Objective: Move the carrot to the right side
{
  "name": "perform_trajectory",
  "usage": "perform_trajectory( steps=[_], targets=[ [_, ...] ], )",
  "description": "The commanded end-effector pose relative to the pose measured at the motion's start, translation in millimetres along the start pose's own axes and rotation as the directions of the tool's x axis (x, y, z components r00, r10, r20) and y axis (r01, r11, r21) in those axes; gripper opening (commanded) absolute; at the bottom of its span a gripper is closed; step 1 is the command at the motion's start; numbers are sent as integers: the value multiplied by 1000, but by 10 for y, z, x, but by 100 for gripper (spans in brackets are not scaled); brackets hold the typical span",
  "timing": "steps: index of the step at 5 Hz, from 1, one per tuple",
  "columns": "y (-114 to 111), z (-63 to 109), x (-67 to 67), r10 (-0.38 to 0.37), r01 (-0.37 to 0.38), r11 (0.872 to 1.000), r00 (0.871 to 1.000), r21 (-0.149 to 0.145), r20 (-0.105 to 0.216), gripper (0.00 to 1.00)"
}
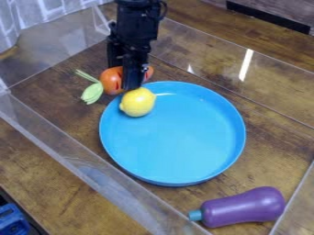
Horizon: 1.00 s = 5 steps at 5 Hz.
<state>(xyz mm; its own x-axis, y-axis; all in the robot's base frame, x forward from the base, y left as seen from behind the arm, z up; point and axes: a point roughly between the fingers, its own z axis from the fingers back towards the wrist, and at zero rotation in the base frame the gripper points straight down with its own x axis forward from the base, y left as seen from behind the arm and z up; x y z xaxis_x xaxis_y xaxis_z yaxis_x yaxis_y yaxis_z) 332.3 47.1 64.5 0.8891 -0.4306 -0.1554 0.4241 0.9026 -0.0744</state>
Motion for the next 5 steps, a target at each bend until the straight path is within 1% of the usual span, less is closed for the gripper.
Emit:
perform_trajectory(
  steps=[1, 3, 5],
  targets=[
    [-58, 430, 88, -36, 28, 996, 995, 80, 93, 0],
    [-122, 496, 97, -56, 49, 995, 996, 92, 71, 0],
    [-196, 589, 102, -77, 71, 991, 996, 111, 49, 0]
  ],
)
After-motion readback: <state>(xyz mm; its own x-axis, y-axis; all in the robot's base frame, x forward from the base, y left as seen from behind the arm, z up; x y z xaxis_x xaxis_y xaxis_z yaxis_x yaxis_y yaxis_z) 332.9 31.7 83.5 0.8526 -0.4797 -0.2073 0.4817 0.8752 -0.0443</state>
